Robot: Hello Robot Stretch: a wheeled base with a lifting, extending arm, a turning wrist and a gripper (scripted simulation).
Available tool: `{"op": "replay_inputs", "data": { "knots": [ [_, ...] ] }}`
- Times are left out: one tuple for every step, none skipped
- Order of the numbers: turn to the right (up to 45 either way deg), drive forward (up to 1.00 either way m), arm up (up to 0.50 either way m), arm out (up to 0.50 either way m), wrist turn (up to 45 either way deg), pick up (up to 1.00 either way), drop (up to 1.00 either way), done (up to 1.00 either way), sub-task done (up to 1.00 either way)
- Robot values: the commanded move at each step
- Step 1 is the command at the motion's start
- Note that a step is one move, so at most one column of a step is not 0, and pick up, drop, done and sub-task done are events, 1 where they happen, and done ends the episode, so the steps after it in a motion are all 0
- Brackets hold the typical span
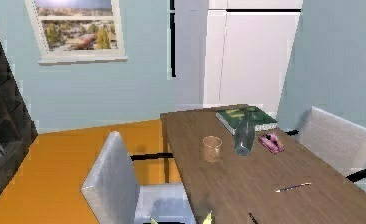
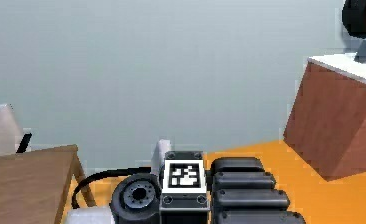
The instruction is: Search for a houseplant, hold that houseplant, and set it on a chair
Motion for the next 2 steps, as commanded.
{"op": "replay_inputs", "data": {
  "knots": [
    [0.0,0.05,0.0,0.0,0.0,0.0,0.0,0.0,0.0],
    [45.0,0.0,0.0,0.0,0.0,0.0,0.0,0.0,0.0]
  ]
}}
